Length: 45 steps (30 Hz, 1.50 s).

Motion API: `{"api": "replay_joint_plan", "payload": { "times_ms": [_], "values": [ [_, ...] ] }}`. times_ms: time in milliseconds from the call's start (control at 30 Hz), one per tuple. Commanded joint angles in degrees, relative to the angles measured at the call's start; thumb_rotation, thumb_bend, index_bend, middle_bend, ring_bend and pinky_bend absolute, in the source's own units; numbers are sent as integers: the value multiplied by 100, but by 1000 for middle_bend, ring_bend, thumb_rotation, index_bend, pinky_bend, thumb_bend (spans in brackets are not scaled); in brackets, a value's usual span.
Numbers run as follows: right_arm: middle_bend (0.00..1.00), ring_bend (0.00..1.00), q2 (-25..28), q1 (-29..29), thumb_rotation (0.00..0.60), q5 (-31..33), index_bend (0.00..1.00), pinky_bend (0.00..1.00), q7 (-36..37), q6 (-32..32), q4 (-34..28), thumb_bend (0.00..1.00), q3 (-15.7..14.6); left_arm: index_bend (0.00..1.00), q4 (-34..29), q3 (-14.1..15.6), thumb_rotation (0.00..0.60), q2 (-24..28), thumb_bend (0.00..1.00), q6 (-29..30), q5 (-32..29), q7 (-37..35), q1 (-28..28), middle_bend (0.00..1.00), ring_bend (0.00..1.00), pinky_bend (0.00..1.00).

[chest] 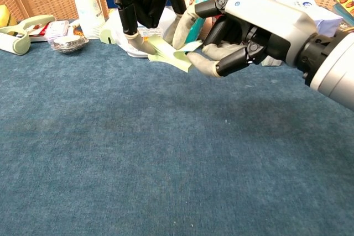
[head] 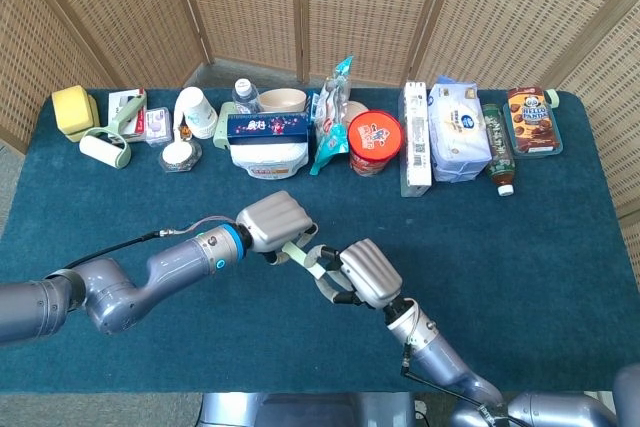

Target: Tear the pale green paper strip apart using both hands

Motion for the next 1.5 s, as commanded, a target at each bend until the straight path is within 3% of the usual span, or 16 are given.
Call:
{"api": "replay_joint_plan", "payload": {
  "times_ms": [33, 700, 867, 1233, 1500],
  "values": [
    [1000, 1000, -7, 1, 600, -3, 456, 963, 10, 8, 8, 477, 8, 660, 1, 6, 600, -6, 457, -1, 0, 5, -1, 1000, 1000, 1000],
    [1000, 1000, -143, 1, 600, -2, 520, 963, 32, 88, 104, 477, 54, 660, -27, 15, 600, 20, 456, 19, 50, -15, 40, 1000, 1000, 1000],
    [1000, 1000, -206, -12, 600, -10, 534, 964, 77, 140, 155, 421, 68, 660, -25, 7, 600, 23, 456, 12, 76, -35, 54, 1000, 1000, 1000],
    [1000, 1000, -265, -29, 600, 0, 562, 965, 83, 195, 204, 405, 90, 660, -13, -9, 600, 16, 457, -3, 110, -64, 69, 1000, 1000, 1000],
    [1000, 1000, -307, -55, 600, 7, 568, 966, 86, 254, 213, 313, 108, 660, -11, -18, 600, 4, 457, -2, 151, -81, 87, 1000, 1000, 1000]
  ]
}}
